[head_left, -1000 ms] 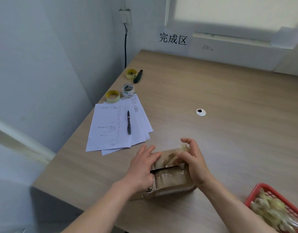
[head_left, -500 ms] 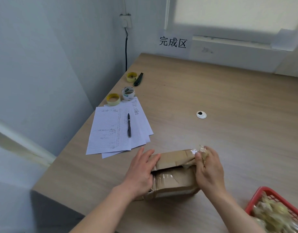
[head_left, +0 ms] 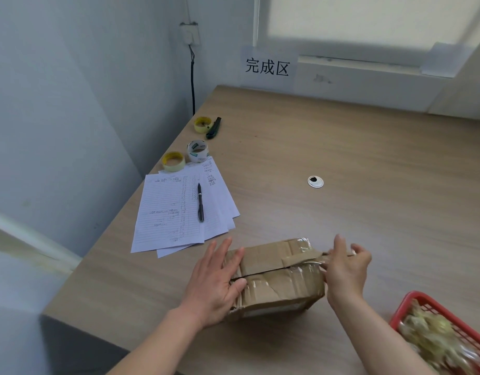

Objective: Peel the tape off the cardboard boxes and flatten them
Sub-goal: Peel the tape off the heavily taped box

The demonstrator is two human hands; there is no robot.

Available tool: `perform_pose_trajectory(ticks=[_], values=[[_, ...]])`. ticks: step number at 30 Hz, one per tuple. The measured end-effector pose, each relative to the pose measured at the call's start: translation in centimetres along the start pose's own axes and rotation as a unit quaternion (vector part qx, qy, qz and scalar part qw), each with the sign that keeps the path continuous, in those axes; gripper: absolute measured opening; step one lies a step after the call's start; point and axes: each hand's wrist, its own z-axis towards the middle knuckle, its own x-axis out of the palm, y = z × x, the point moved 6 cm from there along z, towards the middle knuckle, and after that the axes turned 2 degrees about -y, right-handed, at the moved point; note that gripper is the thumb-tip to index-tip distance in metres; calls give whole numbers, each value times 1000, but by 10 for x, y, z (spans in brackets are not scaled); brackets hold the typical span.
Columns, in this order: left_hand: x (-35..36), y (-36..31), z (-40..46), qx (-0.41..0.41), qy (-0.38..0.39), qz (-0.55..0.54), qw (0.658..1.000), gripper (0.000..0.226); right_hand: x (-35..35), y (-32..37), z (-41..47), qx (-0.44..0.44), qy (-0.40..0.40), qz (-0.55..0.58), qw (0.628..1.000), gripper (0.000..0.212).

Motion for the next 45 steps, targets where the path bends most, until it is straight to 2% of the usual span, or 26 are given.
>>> perform_pose_trajectory(ticks=[2,4,6,8,10,11,14,15,17,19,21,24,29,31,33,35,37,39,41,43,45], values=[[1,0,0,-2,-3,6,1000,66,-5,22,-14,-102,16,-49,993,82],[2,-1,2,-5,-6,10,1000,65,0,42,-34,-263,41,-187,946,93],[2,-2,3,-11,-4,13,1000,65,13,44,-50,-337,61,-335,878,80],[4,-3,4,-14,0,24,1000,65,22,36,-57,-341,84,-407,843,53],[4,-3,4,-16,6,37,999,65,28,27,-59,-339,119,-394,846,26],[5,-2,4,-18,10,39,999,65,30,24,-60,-345,136,-377,849,21],[5,-2,5,-21,16,45,999,65,31,21,-55,-365,181,-338,849,18],[5,-2,5,-21,17,46,999,65,31,21,-53,-358,189,-343,848,19],[5,-2,5,-20,18,48,999,65,30,20,-49,-338,206,-390,831,36],[5,-2,5,-19,21,47,998,65,31,20,-49,-343,202,-406,823,34],[7,-3,4,-17,23,42,999,65,31,19,-50,-337,194,-361,848,22],[9,-3,3,-10,24,34,999,64,32,12,-42,-272,189,-307,892,23],[9,2,4,-5,15,35,999,63,28,15,-26,-215,218,-256,917,28],[8,3,4,-5,14,30,999,63,22,19,-25,-215,209,-226,927,21],[9,3,4,-2,16,33,999,63,19,25,-31,-248,219,-233,914,11],[9,2,4,-4,14,38,999,63,18,24,-40,-304,227,-329,865,22],[10,1,5,-9,17,42,999,63,18,23,-49,-361,190,-394,824,25],[11,-1,5,-13,18,47,999,63,19,24,-61,-406,159,-402,805,20],[10,-2,4,-16,18,51,998,62,19,24,-66,-418,154,-389,806,20],[9,-1,2,-17,21,52,998,62,19,22,-64,-394,183,-343,833,26],[9,-2,2,-13,25,54,998,61,17,18,-56,-332,220,-292,870,29]])
